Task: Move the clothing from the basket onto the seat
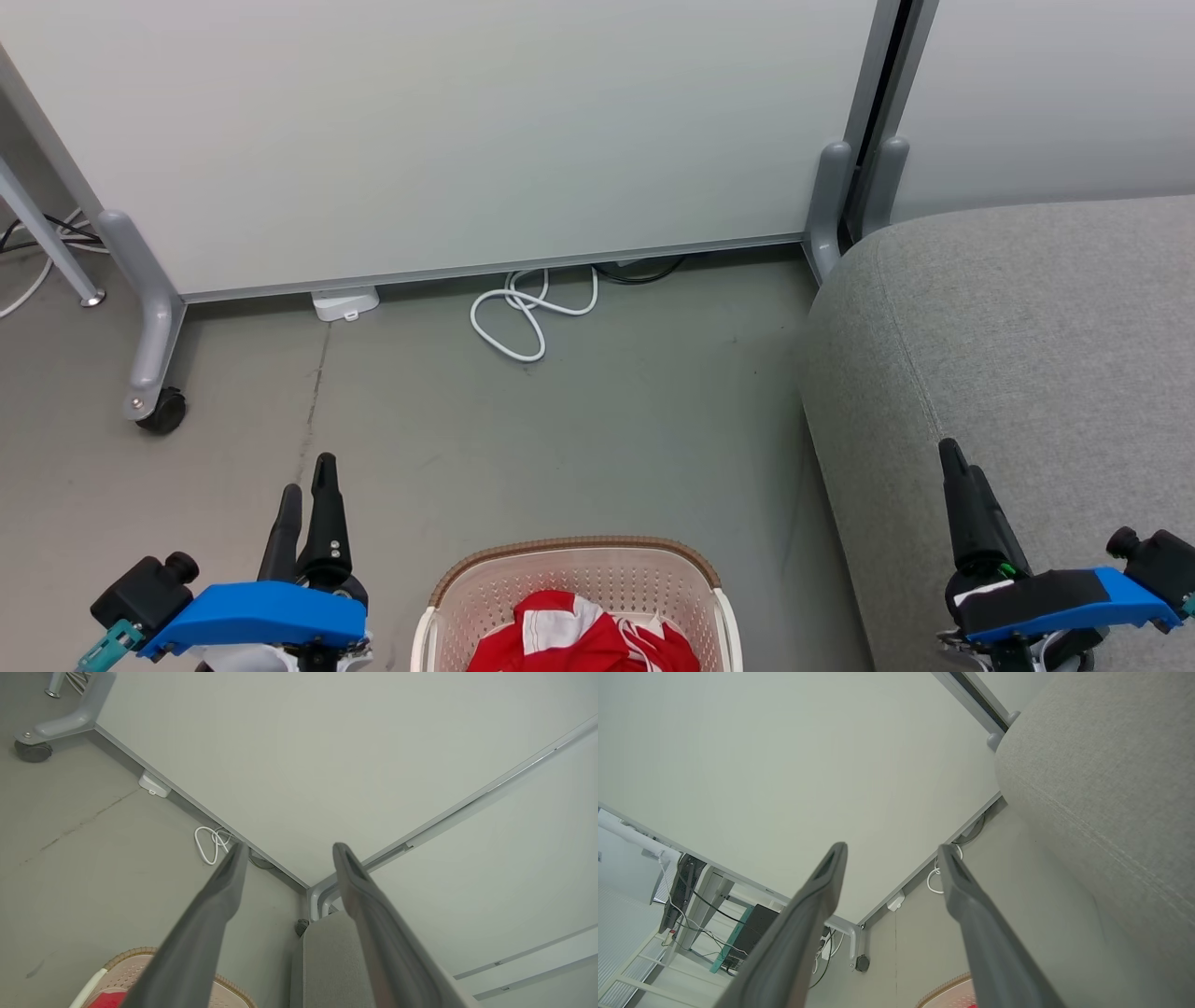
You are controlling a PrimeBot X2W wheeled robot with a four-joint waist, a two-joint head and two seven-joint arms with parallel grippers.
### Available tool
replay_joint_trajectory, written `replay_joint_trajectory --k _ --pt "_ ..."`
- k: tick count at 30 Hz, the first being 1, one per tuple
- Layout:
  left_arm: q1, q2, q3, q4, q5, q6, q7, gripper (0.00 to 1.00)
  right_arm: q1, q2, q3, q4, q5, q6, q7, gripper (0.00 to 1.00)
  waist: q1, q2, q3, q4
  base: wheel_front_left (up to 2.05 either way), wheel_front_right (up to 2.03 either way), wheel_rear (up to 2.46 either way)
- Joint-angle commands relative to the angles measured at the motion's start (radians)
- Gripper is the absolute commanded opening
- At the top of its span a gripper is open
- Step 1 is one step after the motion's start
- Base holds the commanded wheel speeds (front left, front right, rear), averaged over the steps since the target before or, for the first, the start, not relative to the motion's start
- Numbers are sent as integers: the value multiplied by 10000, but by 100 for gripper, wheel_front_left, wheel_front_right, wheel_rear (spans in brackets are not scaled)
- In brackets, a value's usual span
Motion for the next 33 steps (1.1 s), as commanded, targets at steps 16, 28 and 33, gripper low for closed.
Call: replay_joint_trajectory --k 16,28,33 --pt "-17 123 -332 -153 2490 24 -548 100 -225 -79 177 66 -2304 24 -552 100 0 -1 -29 23 0 0 0" --pt "190 171 -510 -90 3939 42 -878 100 -240 -90 198 264 -3846 27 -805 100 0 -1 -142 40 0 0 0" --pt "207 175 -601 -14 4481 45 -1002 100 -200 -94 165 239 -4399 27 -829 100 0 -1 -162 64 0 0 0"
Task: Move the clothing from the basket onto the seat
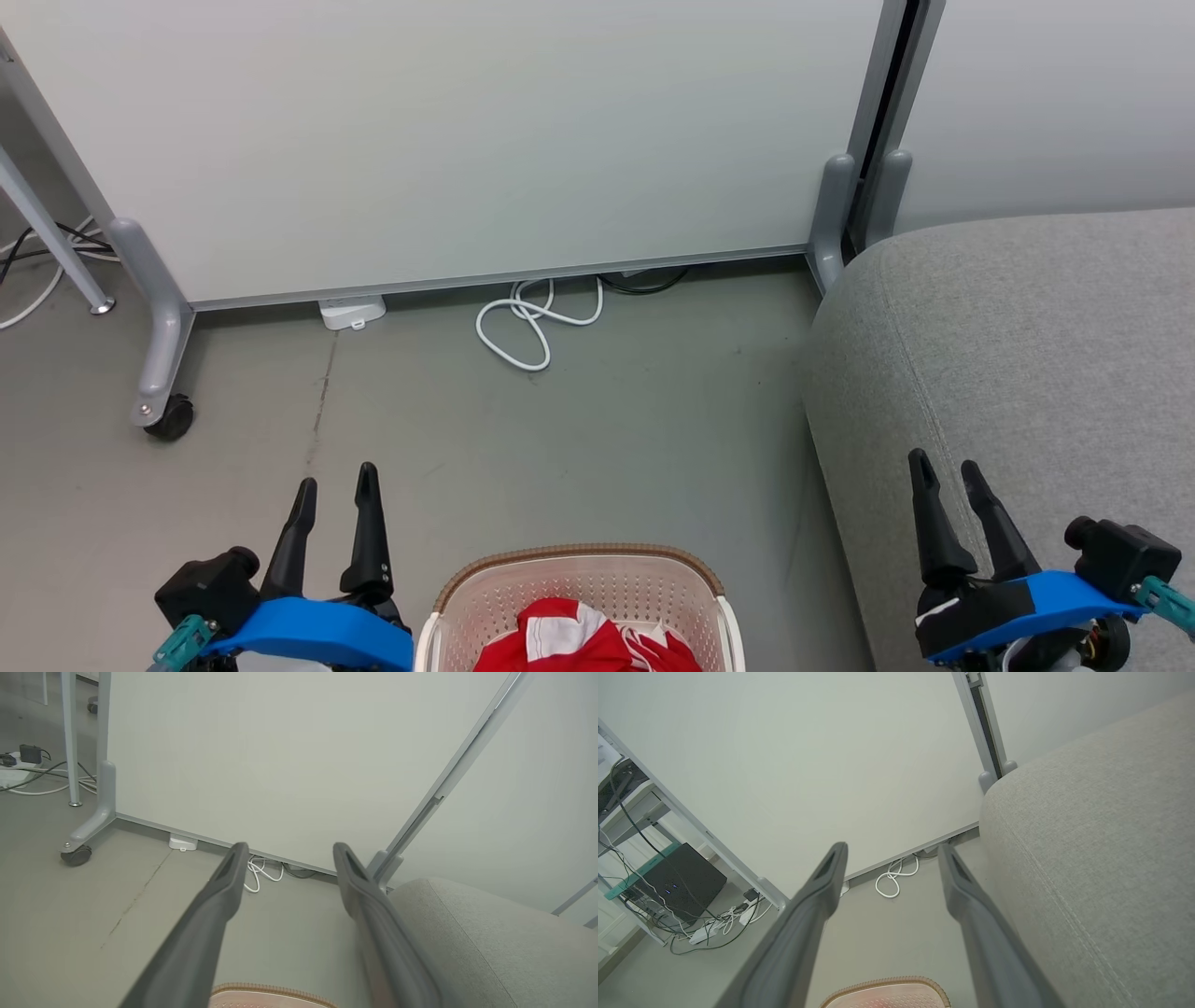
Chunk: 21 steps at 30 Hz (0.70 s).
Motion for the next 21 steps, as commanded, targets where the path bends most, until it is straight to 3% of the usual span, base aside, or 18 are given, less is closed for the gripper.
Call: replay_joint_trajectory --k 1,21 --pt "9 60 -18 -57 242 8 -78 100 -131 -74 -20 -85 -260 16 -80 100 0 0 -2 3 0 0 0" --pt "21 35 -178 374 1753 139 -540 100 -153 -87 -225 59 -2267 21 -136 100 0 0 -15 94 0 0 0"
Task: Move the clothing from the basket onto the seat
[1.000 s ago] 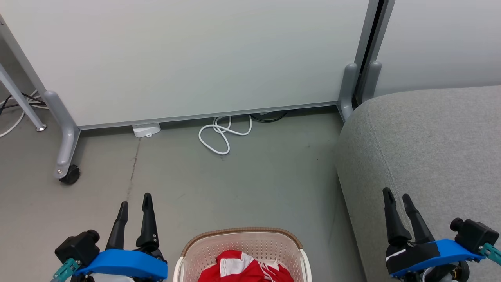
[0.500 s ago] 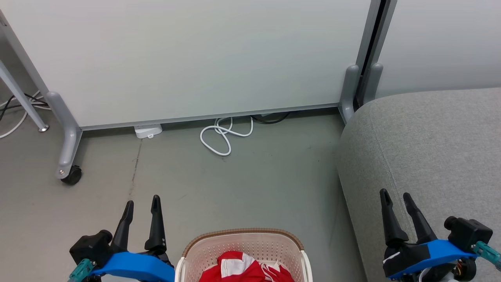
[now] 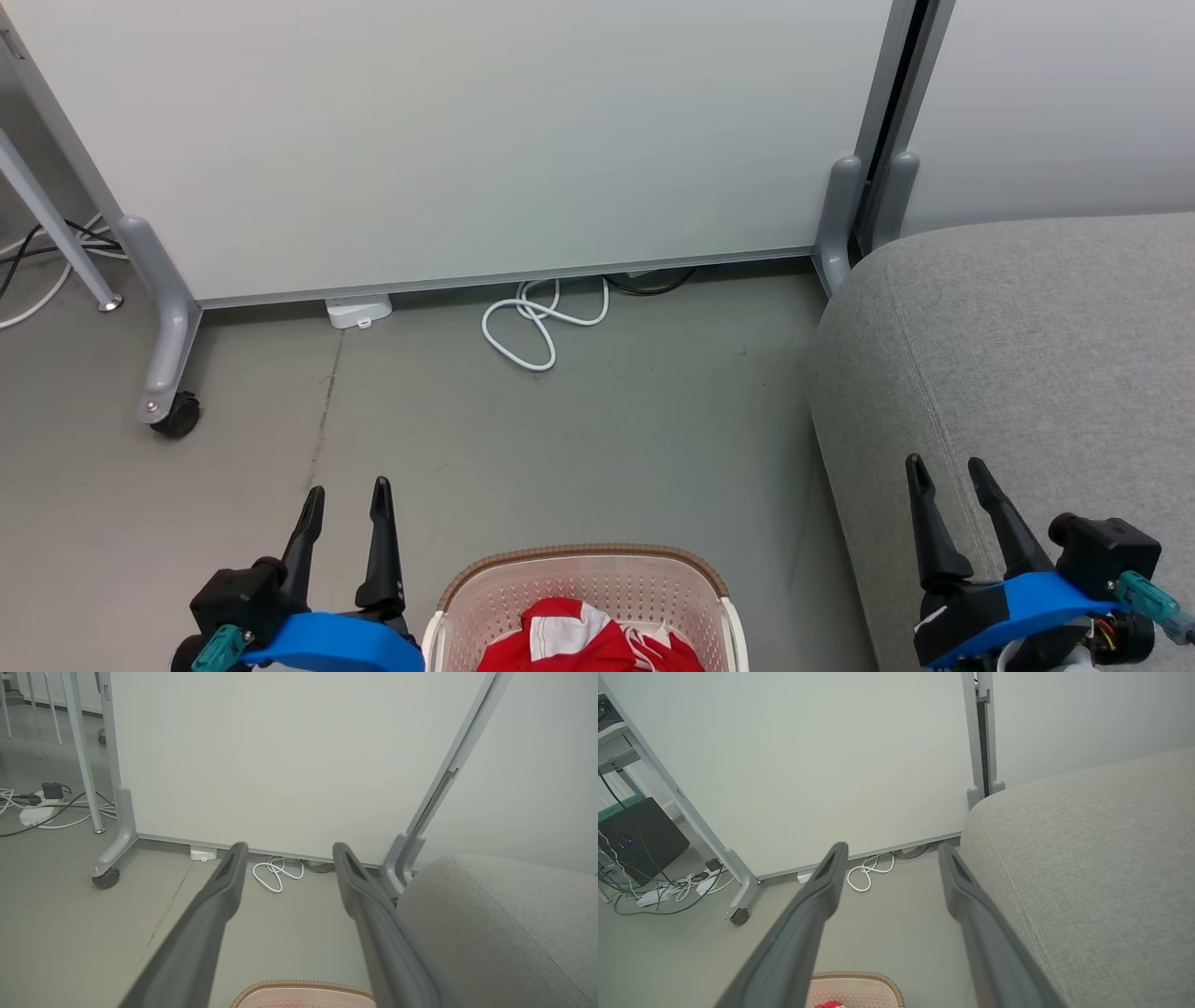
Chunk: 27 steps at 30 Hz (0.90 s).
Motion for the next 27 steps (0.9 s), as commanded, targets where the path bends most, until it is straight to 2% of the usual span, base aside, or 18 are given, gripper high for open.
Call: replay_joint_trajectory --k 1,27 --pt "-34 30 -47 6 187 52 -99 100 -120 -71 -18 -28 -221 20 -23 100 0 0 -1 6 0 0 0" --pt "-110 -14 -113 261 1055 165 -584 100 -55 -83 48 -15 -2298 25 -367 100 0 0 -31 66 0 0 0"
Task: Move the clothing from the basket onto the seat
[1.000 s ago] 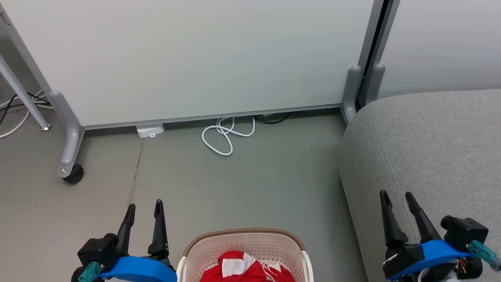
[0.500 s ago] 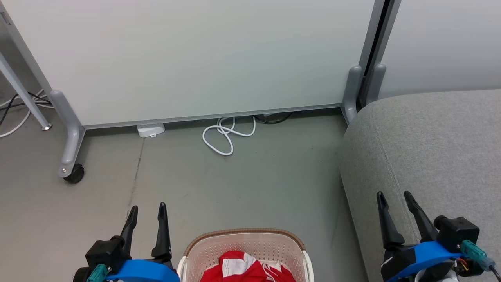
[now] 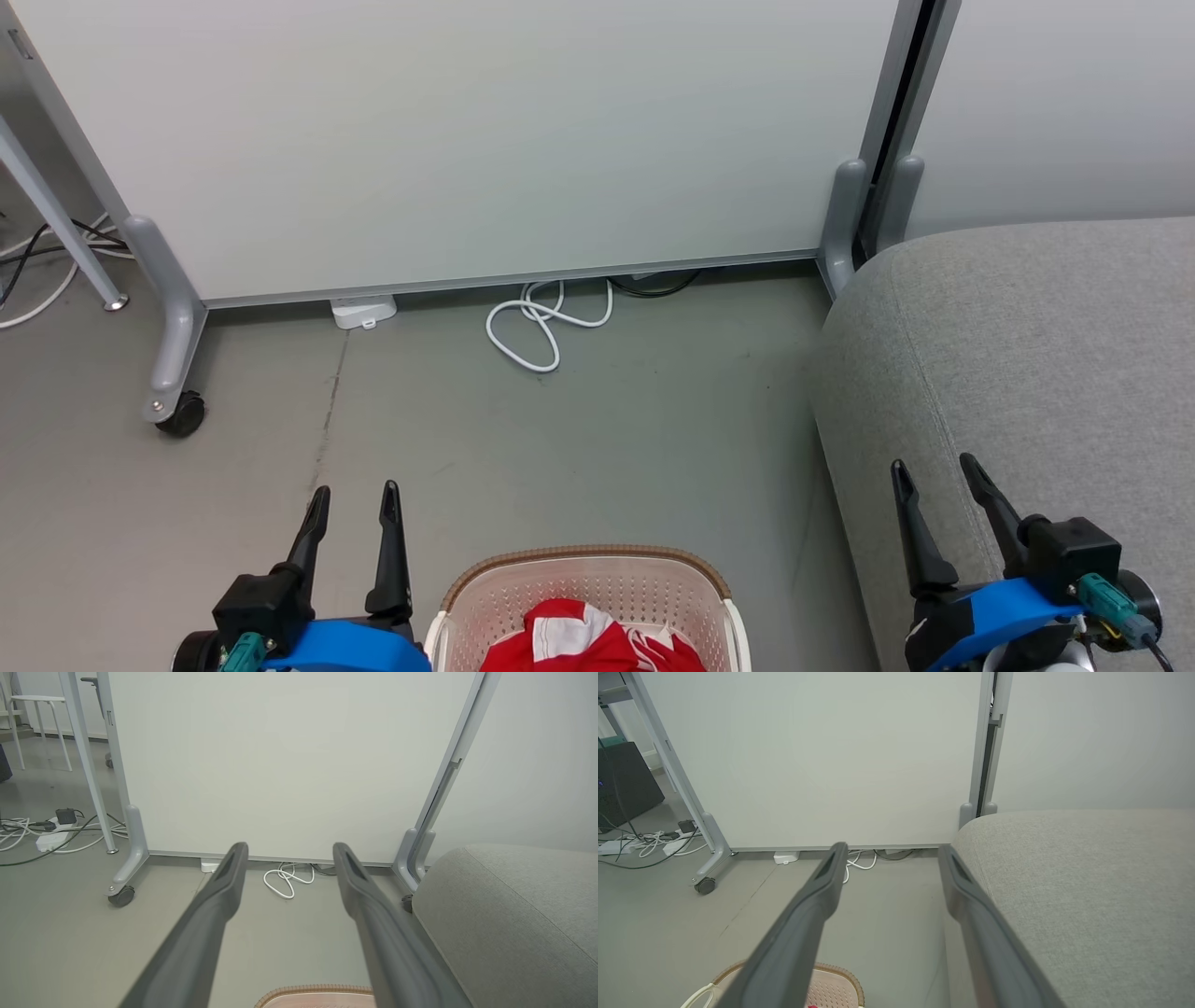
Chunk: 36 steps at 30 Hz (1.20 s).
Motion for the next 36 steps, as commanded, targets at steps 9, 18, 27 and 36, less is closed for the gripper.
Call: replay_joint_trajectory --k 9,18,27,36 --pt "-44 -4 -32 -42 98 86 -92 100 7 -64 22 -43 -136 14 -59 100 0 -1 17 33 0 0 0" --pt "64 -5 17 7 32 -17 -92 100 72 -64 98 -50 -48 14 -45 100 0 -1 16 44 0 0 0" --pt "-693 149 -213 459 131 -174 -84 100 -239 -61 417 -251 -26 14 13 100 0 -1 682 -479 0 0 0" --pt "-1567 369 -337 1779 265 -260 -80 100 -918 -52 1091 -529 73 14 -165 100 0 -1 2205 -1831 0 0 0"
